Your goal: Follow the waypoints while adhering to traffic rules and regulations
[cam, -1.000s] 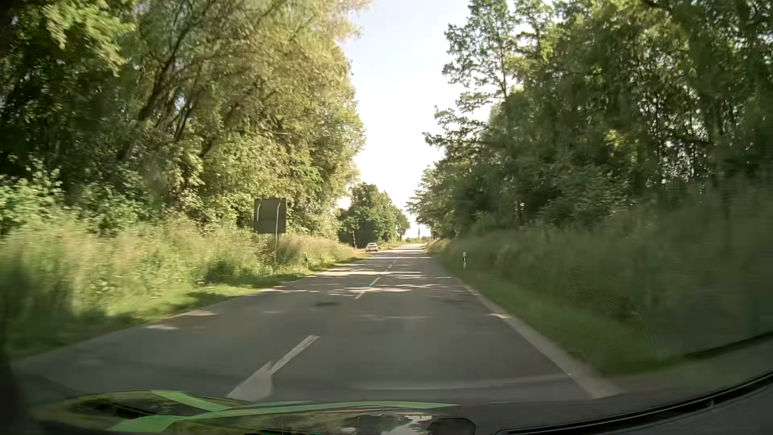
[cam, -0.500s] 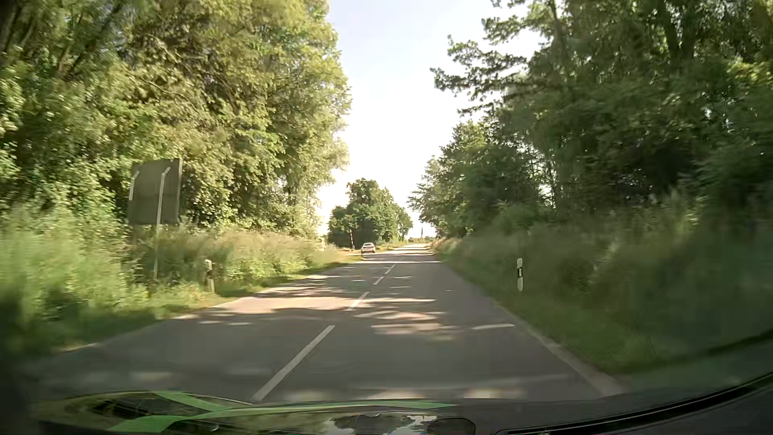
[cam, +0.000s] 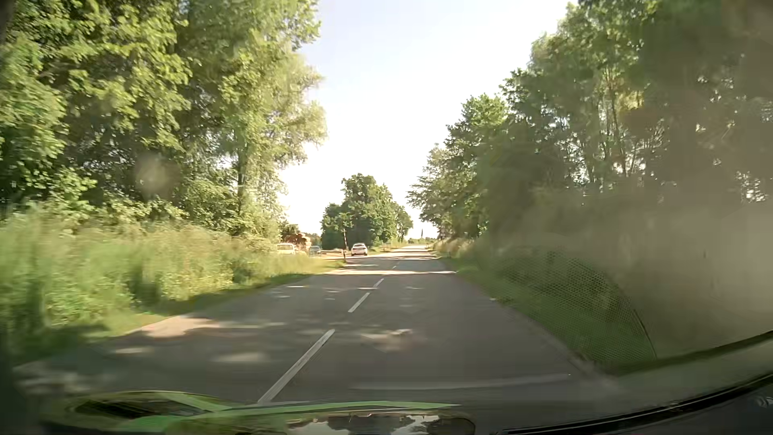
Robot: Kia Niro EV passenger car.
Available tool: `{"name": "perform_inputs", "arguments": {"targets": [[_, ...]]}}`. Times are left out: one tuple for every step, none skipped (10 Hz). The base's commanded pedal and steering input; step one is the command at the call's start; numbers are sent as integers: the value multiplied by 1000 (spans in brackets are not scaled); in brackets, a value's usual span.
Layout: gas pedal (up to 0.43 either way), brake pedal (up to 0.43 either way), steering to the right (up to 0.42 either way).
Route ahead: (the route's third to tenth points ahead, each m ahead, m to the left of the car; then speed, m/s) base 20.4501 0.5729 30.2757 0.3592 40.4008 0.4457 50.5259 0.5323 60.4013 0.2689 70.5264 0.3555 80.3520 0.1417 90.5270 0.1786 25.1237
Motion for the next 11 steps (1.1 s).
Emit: {"name": "perform_inputs", "arguments": {"targets": [[220, 0, 0], [228, 0, 1], [240, 0, 3], [260, 0, 3], [260, 0, 3], [260, 0, 3], [248, 0, 2], [228, 0, 2], [220, 0, 2], [220, 0, 2], [220, 0, 1]]}}
